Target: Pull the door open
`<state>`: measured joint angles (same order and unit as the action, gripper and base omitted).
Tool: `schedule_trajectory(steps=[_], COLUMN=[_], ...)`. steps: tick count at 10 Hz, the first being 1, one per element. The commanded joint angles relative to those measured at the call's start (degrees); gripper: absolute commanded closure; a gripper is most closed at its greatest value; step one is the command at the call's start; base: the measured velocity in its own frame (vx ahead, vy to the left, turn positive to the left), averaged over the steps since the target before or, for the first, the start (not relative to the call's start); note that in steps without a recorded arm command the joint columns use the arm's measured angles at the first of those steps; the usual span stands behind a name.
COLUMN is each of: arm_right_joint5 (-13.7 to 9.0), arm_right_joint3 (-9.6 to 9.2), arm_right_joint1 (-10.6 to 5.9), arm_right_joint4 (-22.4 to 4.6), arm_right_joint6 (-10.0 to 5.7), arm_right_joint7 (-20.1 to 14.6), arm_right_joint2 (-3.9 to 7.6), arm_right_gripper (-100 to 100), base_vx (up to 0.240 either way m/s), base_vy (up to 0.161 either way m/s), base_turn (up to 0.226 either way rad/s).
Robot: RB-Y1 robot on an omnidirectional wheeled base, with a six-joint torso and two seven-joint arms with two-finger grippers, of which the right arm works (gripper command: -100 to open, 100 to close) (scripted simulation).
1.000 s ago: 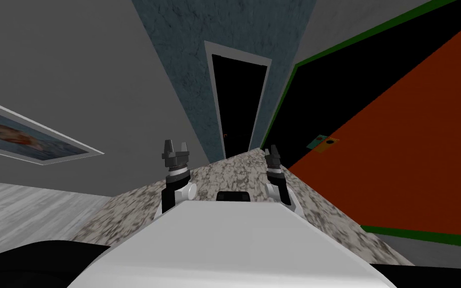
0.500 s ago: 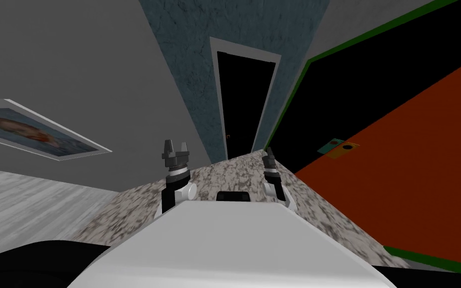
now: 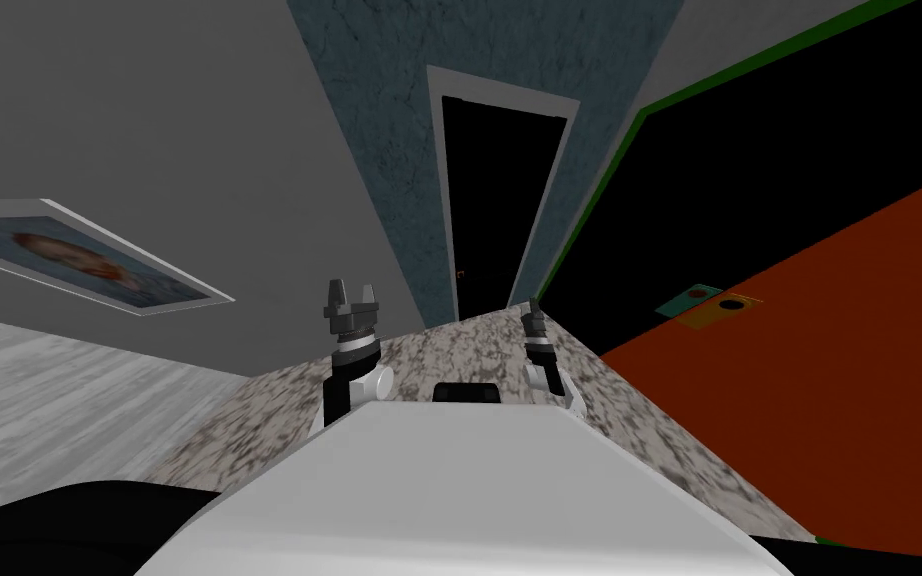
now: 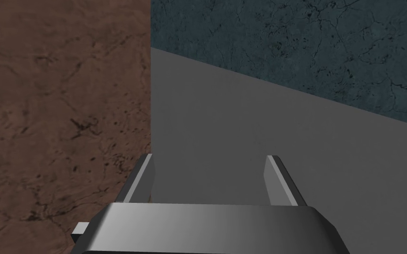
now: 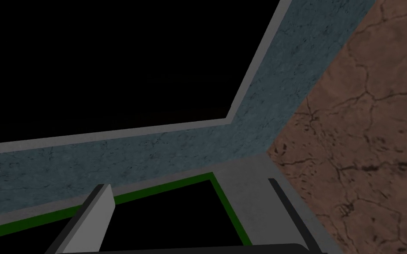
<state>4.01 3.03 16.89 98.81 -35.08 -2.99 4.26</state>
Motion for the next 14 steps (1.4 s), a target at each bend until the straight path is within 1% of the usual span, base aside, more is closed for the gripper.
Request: schedule_trajectory(steps=[1,3,4,7,8,10,11,12,13,14], arm_right_joint5=[-0.18,-0.34,-0.34,-0.58,-0.58,-0.75,-0.75,-0.83,-0.91,-0.91], arm_right_joint3=[0.28,0.51,0.51,0.85,0.85,1.09,1.09,1.21,1.32,1.32], arm_right_joint1=[-1.44,-3.13,-3.13,-5.70,-5.70,-7.43,-7.43,-8.30,-9.17,-9.17], arm_right_joint4=[-2.86,-6.79,-7.45,-13.07,-13.75,-17.84,-18.00,-20.13,-21.56,-22.26], arm_right_joint6=[-0.62,-1.49,-1.49,-2.83,-2.83,-3.73,-3.73,-4.18,-4.63,-4.63], arm_right_joint7=[-0.41,-0.77,-0.77,-1.32,-1.32,-1.69,-1.69,-1.88,-2.07,-2.07], arm_right_joint2=[0.50,0.94,0.94,1.58,1.58,1.99,1.99,2.19,2.37,2.37], arm_right_gripper=[-100,-100,-100,-100,-100,-100,-100,-100,-100,-100], base_vx=[0.096,0.116,0.076,0.078,0.075,0.071,0.055,0.053,0.082,0.071], base_vy=[0.030,0.010,0.012,0.020,0.008,0.008,0.002,-0.001,0.008,0.010], base_turn=[0.113,0.101,0.041,0.104,0.019,0.098,0.033,0.044,0.133,0.047])
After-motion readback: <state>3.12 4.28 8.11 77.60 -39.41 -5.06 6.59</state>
